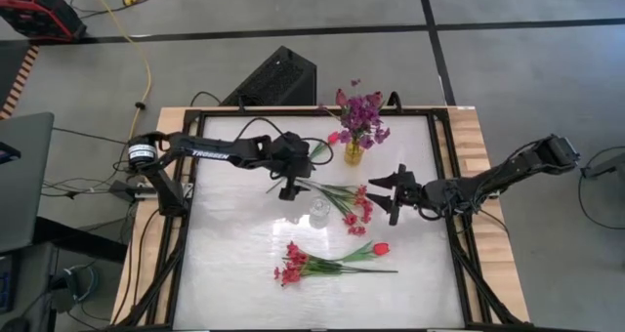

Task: Sort flowers into vase by color
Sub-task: Put the bottom pink flower into the transparent vase, then put the pink flower into the transparent vase

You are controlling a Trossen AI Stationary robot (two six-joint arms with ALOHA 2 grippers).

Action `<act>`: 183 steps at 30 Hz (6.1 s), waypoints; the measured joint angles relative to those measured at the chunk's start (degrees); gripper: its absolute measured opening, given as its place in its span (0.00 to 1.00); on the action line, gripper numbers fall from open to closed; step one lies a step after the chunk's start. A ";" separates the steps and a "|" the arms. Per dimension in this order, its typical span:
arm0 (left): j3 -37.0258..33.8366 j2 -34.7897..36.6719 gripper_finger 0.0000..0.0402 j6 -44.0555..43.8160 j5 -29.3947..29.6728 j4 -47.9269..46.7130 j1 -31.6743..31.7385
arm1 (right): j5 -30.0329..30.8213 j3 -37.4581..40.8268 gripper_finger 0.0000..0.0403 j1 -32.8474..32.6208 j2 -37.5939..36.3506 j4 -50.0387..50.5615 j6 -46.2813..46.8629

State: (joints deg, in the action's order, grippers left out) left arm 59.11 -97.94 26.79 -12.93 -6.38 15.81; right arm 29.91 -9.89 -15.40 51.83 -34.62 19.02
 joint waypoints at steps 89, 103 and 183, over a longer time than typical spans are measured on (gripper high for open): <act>-20.74 -8.21 0.00 -27.47 -6.92 92.46 -12.39 | 3.10 -0.02 0.63 -3.13 0.02 1.15 5.80; -19.12 -14.73 0.00 -28.89 -5.85 95.64 -11.91 | 3.10 -0.02 0.63 -3.46 0.01 1.00 6.13; -31.97 19.65 0.56 -20.06 11.58 21.33 -21.75 | -25.30 -60.76 0.63 -16.61 59.84 61.37 24.70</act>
State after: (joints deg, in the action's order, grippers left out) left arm 27.14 -78.29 6.72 -1.35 14.96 -5.93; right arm 4.61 -70.65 -32.01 111.68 26.75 43.71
